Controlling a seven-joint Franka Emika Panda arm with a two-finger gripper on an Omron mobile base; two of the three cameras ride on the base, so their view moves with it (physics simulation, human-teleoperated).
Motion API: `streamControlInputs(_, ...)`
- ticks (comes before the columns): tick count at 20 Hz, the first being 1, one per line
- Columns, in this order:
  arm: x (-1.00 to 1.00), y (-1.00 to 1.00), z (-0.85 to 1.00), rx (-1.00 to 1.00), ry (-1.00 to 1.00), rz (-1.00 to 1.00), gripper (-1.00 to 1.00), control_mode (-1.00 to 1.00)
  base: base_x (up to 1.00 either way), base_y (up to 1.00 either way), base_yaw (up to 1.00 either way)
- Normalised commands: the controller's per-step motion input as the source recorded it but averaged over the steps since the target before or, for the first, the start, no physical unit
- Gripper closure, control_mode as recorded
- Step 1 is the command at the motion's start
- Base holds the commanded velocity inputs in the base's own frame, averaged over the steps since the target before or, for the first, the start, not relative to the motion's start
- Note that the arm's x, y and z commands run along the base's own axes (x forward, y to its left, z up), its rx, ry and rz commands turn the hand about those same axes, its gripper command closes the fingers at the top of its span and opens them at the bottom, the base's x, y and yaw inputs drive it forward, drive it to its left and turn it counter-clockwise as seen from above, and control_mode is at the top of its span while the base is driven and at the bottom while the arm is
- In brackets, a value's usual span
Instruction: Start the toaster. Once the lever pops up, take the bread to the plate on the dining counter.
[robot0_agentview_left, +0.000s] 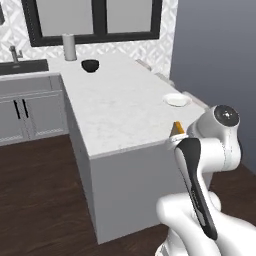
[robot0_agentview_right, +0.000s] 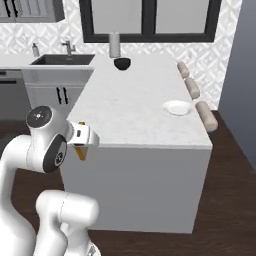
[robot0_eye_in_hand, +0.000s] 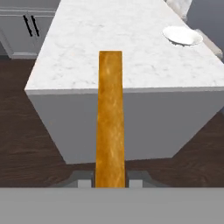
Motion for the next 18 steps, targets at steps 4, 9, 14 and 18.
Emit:
streamControlInputs(4, 0.0, 0.0, 0.0, 0.0, 0.0, 0.0, 1.0, 1.0, 0.42, -1.0, 0.25)
streamControlInputs(9, 0.0, 0.0, 0.0, 0.0, 0.0, 0.0, 1.0, 1.0, 0.63, -1.0, 0.26)
streamControlInputs(14, 0.0, 0.0, 0.0, 0.0, 0.0, 0.0, 1.0, 1.0, 0.52, -1.0, 0.29)
streamControlInputs(18, 0.0, 0.0, 0.0, 0.0, 0.0, 0.0, 1.0, 1.0, 0.23, -0.96, 0.28)
